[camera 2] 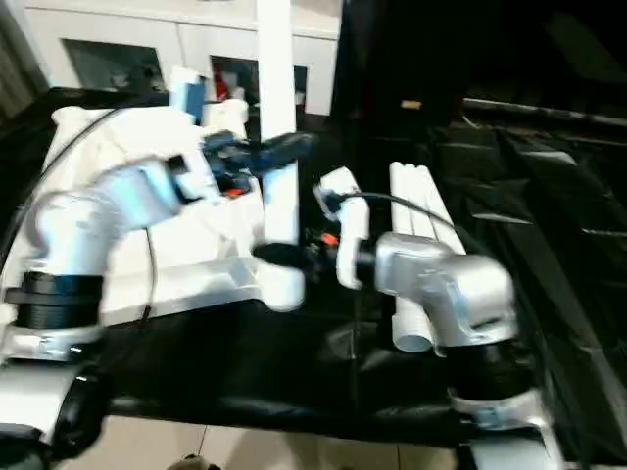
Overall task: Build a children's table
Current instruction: Pick table leg
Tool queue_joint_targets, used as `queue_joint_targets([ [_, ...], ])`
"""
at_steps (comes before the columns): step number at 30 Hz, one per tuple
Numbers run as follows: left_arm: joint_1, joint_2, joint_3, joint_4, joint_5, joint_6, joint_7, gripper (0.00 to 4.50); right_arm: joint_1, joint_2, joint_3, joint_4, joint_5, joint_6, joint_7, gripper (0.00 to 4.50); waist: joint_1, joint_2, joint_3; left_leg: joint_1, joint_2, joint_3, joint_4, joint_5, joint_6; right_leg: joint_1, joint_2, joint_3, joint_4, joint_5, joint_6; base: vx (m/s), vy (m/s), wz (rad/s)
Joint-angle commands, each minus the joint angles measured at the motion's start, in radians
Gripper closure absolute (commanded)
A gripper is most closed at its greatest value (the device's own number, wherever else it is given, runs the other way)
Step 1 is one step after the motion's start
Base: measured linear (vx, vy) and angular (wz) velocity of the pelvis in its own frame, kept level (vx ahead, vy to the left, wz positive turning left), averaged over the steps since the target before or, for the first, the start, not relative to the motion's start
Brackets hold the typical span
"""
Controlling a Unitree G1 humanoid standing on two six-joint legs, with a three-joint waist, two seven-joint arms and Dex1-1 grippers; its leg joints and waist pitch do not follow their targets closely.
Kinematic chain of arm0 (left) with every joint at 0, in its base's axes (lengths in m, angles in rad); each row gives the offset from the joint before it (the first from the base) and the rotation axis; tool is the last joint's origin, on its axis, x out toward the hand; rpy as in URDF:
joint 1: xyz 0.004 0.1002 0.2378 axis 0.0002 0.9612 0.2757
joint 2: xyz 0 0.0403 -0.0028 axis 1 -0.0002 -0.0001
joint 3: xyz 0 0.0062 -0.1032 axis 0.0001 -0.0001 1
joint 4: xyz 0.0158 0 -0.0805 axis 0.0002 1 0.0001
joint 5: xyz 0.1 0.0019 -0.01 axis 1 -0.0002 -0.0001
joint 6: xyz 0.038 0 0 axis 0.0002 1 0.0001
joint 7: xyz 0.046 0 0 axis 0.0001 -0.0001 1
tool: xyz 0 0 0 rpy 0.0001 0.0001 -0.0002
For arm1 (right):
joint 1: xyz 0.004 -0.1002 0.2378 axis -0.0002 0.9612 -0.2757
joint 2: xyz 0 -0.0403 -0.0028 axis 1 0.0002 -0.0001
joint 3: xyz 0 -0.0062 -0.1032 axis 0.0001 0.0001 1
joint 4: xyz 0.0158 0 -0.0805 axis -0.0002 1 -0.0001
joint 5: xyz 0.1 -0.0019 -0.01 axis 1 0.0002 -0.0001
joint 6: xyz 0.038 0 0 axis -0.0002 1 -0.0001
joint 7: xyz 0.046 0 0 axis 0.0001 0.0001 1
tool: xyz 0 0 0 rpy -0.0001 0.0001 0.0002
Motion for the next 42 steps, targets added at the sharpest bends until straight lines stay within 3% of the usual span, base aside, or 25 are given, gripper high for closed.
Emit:
queue_joint_targets([
  [1,0.020,0.002,-0.036,-0.025,0.070,-0.016,0.066,1.59,-0.031,0.002,-0.012,0.003,-0.030,-0.037,-0.036,2.59,0.004,0.006,-0.079,0.010,0.004,0.003,-0.059,-0.059,-0.041,0.062,-0.050,0.028,-0.065,0.020,-0.189,0.000,0.000,0.00],
  [2,0.034,-0.006,-0.047,-0.048,0.084,-0.006,0.097,1.60,-0.039,0.002,0.008,0.010,-0.060,-0.063,-0.052,2.59,0.001,0.001,-0.080,0.010,0.006,0.003,-0.060,-0.058,-0.046,0.063,-0.050,0.028,-0.064,0.037,-0.188,0.000,0.000,0.00],
  [5,0.055,-0.040,-0.038,-0.089,0.084,0.019,0.167,1.60,-0.053,0.014,0.014,0.018,-0.071,-0.063,-0.077,2.59,-0.001,0.001,-0.079,0.009,0.004,0.004,-0.058,-0.061,-0.047,0.064,-0.049,0.028,-0.064,0.047,-0.200,0.000,0.000,0.00],
  [9,0.060,-0.059,-0.037,-0.102,0.131,0.017,0.250,1.60,-0.061,0.025,0.019,0.030,-0.091,-0.068,-0.109,2.59,-0.001,-0.004,-0.078,0.008,0.004,0.003,-0.059,-0.069,-0.041,0.064,-0.048,0.028,-0.066,0.024,-0.187,0.000,0.000,0.00],
  [11,0.062,-0.072,-0.026,-0.101,0.132,0.018,0.276,1.97,-0.063,0.030,0.023,0.037,-0.101,-0.071,-0.118,2.59,-0.001,-0.005,-0.078,0.009,0.004,0.004,-0.058,-0.069,-0.038,0.062,-0.048,0.029,-0.067,0.014,-0.184,0.000,0.000,0.00],
  [16,0.056,-0.096,0.015,-0.096,0.129,0.013,0.331,2.34,-0.068,0.037,0.030,0.049,-0.112,-0.080,-0.125,2.59,-0.001,-0.007,-0.078,0.007,0.003,0.004,-0.057,-0.064,-0.034,0.063,-0.048,0.029,-0.066,0.023,-0.185,0.000,0.000,0.00],
  [19,0.050,-0.099,0.024,-0.084,0.136,-0.003,0.344,2.45,-0.068,0.037,0.032,0.050,-0.116,-0.084,-0.126,2.59,-0.001,-0.005,-0.079,0.008,0.002,0.004,-0.057,-0.060,-0.030,0.062,-0.048,0.028,-0.067,0.020,-0.184,0.000,0.000,0.00],
  [21,0.048,-0.102,0.030,-0.077,0.135,-0.015,0.347,2.56,-0.067,0.038,0.033,0.050,-0.122,-0.086,-0.130,2.59,-0.002,-0.011,-0.078,0.007,0.002,0.005,-0.057,-0.061,-0.027,0.062,-0.048,0.029,-0.068,0.013,-0.179,0.000,0.000,0.00],
  [24,0.046,-0.102,0.033,-0.074,0.130,-0.020,0.344,2.60,-0.065,0.039,0.037,0.048,-0.132,-0.099,-0.134,2.59,-0.001,-0.006,-0.079,0.008,0.003,0.004,-0.056,-0.056,-0.025,0.061,-0.049,0.029,-0.066,0.018,-0.178,0.000,0.000,0.00],
  [25,0.046,-0.103,0.036,-0.076,0.120,-0.016,0.339,2.60,-0.065,0.037,0.043,0.048,-0.141,-0.124,-0.131,2.59,-0.003,-0.010,-0.078,0.008,0.003,0.005,-0.057,-0.057,-0.025,0.061,-0.048,0.028,-0.067,0.018,-0.179,0.000,0.000,0.00],
  [28,0.047,-0.103,0.036,-0.078,0.111,-0.015,0.321,2.61,-0.064,0.046,0.031,0.058,-0.125,-0.143,-0.114,2.59,-0.003,-0.009,-0.078,0.007,0.003,0.005,-0.056,-0.064,-0.024,0.061,-0.049,0.029,-0.067,0.010,-0.181,0.000,0.000,0.00],
  [29,0.049,-0.100,0.033,-0.081,0.104,-0.012,0.303,2.61,-0.063,0.050,0.006,0.066,-0.092,-0.125,-0.095,1.89,-0.002,-0.012,-0.078,0.008,0.002,0.005,-0.057,-0.064,-0.019,0.062,-0.049,0.029,-0.066,0.005,-0.180,0.000,0.000,0.00],
  [31,0.050,-0.095,0.027,-0.084,0.100,-0.010,0.288,2.62,-0.063,0.044,-0.009,0.070,-0.072,-0.106,-0.077,1.89,-0.003,-0.011,-0.078,0.007,0.003,0.005,-0.056,-0.062,-0.018,0.061,-0.048,0.029,-0.067,0.009,-0.180,0.000,0.000,0.00],
  [32,0.053,-0.080,0.012,-0.089,0.094,-0.005,0.252,2.62,-0.063,0.024,-0.012,0.070,-0.062,-0.097,-0.050,1.86,0.000,-0.017,-0.079,0.008,0.002,0.005,-0.057,-0.055,-0.011,0.064,-0.048,0.028,-0.065,0.012,-0.179,0.000,0.000,0.00],
  [34,0.055,-0.062,-0.007,-0.095,0.086,0.000,0.208,2.62,-0.063,0.001,-0.010,0.069,-0.055,-0.091,-0.019,1.63,0.000,-0.013,-0.078,0.008,0.003,0.005,-0.056,-0.053,-0.009,0.061,-0.048,0.028,-0.065,0.019,-0.176,0.000,0.000,0.00],
  [35,0.058,-0.047,-0.022,-0.107,0.069,0.012,0.164,2.62,-0.064,-0.020,-0.009,0.066,-0.046,-0.087,0.008,1.51,0.000,-0.017,-0.078,0.008,0.003,0.005,-0.056,-0.044,-0.008,0.062,-0.048,0.027,-0.063,0.023,-0.178,0.000,0.000,0.00],
  [42,0.063,-0.003,-0.041,-0.140,-0.035,0.066,-0.013,2.62,-0.059,-0.148,0.017,0.019,0.036,-0.029,0.204,1.25,0.008,-0.021,-0.078,0.010,0.004,0.009,-0.053,-0.041,0.005,0.063,-0.048,0.028,-0.060,0.049,-0.210,0.000,0.000,0.00],
])
